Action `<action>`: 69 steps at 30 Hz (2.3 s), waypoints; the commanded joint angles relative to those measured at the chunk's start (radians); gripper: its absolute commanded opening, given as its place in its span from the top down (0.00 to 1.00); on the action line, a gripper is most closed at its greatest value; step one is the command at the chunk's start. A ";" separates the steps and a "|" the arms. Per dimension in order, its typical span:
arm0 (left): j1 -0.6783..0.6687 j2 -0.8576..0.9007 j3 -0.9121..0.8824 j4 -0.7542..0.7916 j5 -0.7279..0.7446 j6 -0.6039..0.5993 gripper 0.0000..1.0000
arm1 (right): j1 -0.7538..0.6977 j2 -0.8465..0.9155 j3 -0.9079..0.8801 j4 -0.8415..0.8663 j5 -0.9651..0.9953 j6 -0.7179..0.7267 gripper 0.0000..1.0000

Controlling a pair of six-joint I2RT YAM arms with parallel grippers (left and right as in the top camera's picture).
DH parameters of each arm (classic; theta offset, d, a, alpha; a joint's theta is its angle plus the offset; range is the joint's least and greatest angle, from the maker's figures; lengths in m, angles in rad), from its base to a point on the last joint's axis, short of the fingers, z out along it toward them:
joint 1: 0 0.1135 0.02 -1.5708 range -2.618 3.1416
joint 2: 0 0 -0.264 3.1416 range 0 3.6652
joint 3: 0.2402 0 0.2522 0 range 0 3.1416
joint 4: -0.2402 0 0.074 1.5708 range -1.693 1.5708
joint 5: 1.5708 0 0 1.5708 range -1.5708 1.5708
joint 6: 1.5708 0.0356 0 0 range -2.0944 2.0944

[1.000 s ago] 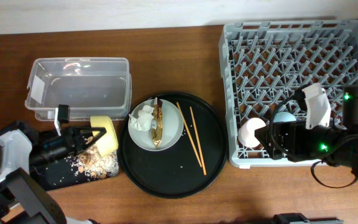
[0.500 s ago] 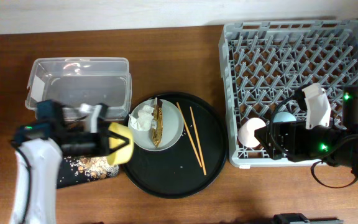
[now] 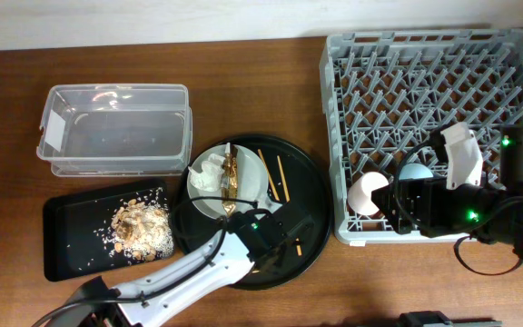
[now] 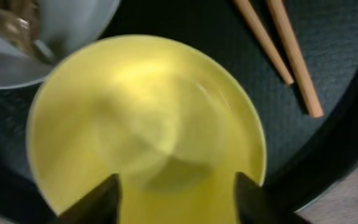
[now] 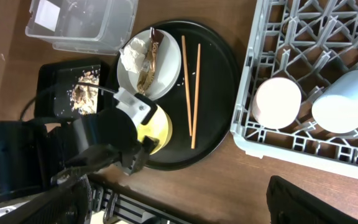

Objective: Sort waste into correct bins and load items into the dishwasher rack
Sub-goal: 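Set the yellow bowl back on the round tray with left gripper, then tip the white plate's wrapper and tissue into the clear bin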

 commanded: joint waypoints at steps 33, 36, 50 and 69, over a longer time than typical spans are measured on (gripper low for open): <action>0.606 -0.035 0.302 0.000 -0.048 0.173 1.00 | 0.006 0.005 0.002 0.023 -0.010 0.007 0.09; 0.732 0.016 0.301 0.101 -0.040 0.169 1.00 | 0.006 0.005 0.002 0.020 -0.009 0.006 0.09; 0.591 0.111 0.312 0.123 0.018 0.366 0.26 | 0.006 0.005 0.002 0.000 -0.002 0.006 0.09; 0.562 0.146 0.573 -0.043 -0.089 0.373 1.00 | 0.006 0.007 0.002 0.004 -0.002 0.006 0.09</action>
